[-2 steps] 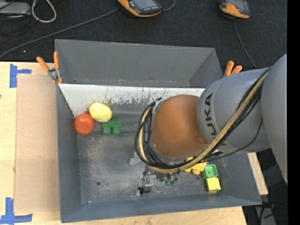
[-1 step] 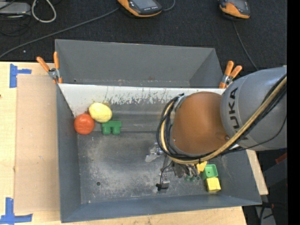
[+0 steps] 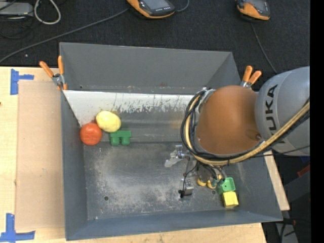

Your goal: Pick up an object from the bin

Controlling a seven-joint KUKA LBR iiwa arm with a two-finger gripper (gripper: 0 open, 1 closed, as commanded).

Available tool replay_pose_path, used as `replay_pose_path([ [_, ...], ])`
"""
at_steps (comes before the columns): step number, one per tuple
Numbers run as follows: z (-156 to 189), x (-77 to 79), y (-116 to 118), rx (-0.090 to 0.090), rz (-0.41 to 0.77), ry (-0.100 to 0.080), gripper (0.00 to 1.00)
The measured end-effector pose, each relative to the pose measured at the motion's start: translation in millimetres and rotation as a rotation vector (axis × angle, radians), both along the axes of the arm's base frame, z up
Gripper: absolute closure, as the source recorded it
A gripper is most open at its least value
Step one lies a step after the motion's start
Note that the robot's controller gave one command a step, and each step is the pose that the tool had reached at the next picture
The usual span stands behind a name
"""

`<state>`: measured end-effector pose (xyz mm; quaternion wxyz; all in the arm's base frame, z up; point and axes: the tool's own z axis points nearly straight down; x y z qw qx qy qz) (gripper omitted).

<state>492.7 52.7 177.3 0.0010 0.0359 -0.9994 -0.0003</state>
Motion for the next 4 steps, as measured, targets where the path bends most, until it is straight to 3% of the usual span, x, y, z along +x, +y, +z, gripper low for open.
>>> replay_pose_path([
  [1,58.6,56.1,-8.3,0.002,0.188,0.005,0.0],
  [2,40.4,57.2,-19.6,0.002,-0.078,0.004,0.0],
  [3,19.7,65.1,-19.4,0.002,-0.195,0.002,0.0],
  [4,47.1,112.0,-4.4,0.005,0.151,0.004,0.0],
])
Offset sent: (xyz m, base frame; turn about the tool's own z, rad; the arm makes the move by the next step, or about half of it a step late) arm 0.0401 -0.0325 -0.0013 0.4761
